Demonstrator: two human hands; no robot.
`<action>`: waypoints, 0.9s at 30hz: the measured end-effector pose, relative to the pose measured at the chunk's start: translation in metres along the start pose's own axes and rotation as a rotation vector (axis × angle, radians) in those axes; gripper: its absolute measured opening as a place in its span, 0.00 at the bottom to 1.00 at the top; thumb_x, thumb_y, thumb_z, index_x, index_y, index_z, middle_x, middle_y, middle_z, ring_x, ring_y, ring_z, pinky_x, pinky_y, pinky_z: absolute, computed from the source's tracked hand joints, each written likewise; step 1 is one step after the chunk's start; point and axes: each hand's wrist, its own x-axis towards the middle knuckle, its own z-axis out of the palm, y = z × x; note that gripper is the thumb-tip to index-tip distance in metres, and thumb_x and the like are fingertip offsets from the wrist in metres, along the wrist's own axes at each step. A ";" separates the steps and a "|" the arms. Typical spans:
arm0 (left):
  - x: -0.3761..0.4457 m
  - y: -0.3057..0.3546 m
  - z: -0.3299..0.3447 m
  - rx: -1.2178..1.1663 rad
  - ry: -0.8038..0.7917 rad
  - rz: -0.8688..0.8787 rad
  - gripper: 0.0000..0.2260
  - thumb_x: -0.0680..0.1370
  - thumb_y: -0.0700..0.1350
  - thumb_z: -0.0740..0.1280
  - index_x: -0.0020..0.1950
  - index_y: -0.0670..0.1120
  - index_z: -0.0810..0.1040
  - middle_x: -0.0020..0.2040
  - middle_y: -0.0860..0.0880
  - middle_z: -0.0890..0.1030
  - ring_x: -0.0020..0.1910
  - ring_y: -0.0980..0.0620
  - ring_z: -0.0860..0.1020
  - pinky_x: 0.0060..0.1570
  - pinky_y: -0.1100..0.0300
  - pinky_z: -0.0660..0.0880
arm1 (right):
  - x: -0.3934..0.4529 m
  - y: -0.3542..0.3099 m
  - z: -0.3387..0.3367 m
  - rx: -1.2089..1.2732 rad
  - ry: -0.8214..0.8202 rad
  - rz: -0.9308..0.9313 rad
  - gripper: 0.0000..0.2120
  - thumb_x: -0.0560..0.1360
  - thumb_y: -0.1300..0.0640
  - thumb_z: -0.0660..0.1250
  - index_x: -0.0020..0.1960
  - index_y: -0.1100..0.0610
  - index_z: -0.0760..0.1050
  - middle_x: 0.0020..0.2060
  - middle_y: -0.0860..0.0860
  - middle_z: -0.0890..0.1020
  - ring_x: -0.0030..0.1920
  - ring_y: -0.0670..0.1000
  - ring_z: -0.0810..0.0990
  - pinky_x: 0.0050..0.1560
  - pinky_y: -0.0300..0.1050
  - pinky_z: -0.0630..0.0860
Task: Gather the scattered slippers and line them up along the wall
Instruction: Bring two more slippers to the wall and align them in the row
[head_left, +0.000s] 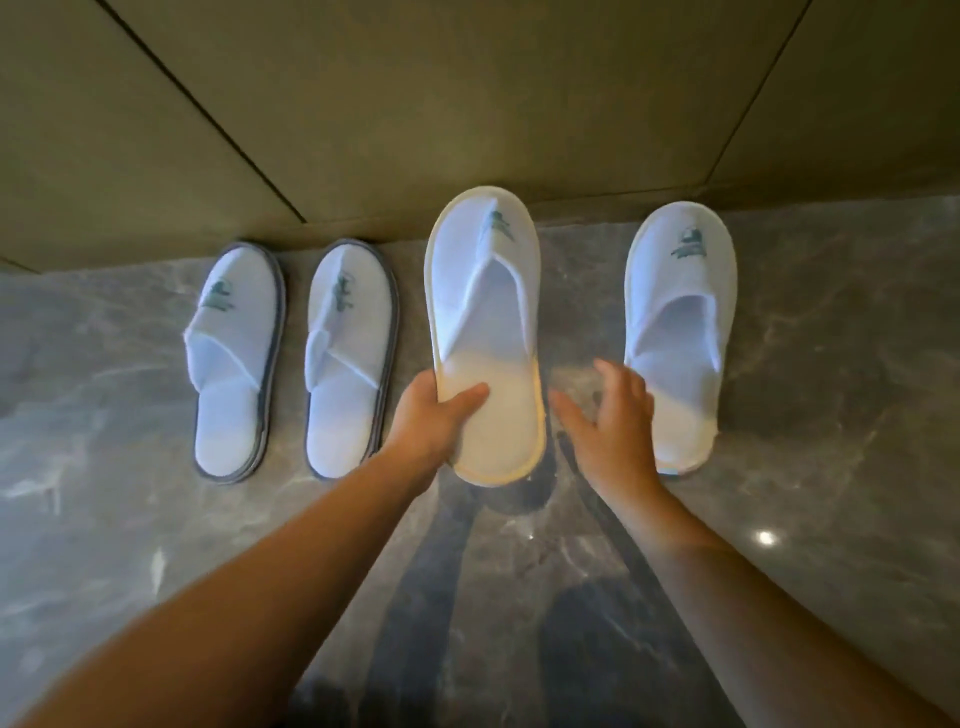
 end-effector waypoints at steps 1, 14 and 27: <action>-0.001 -0.001 -0.002 -0.011 -0.009 0.016 0.12 0.73 0.42 0.67 0.54 0.38 0.75 0.53 0.38 0.80 0.52 0.40 0.78 0.53 0.44 0.76 | -0.005 -0.012 0.009 0.154 -0.086 0.041 0.23 0.71 0.51 0.68 0.62 0.59 0.68 0.58 0.59 0.75 0.62 0.60 0.72 0.62 0.55 0.69; 0.037 -0.050 -0.108 0.574 0.156 0.215 0.30 0.71 0.54 0.67 0.70 0.46 0.61 0.71 0.42 0.64 0.69 0.41 0.60 0.67 0.47 0.59 | 0.005 -0.041 0.072 0.149 -0.042 0.315 0.12 0.72 0.60 0.66 0.52 0.65 0.72 0.48 0.60 0.78 0.47 0.59 0.76 0.46 0.50 0.71; 0.054 -0.109 -0.118 0.880 0.037 0.100 0.52 0.64 0.63 0.70 0.72 0.52 0.36 0.76 0.44 0.41 0.74 0.39 0.45 0.70 0.40 0.51 | -0.021 -0.038 0.098 -0.336 0.092 0.107 0.41 0.65 0.51 0.73 0.70 0.61 0.56 0.67 0.62 0.65 0.68 0.62 0.62 0.65 0.57 0.64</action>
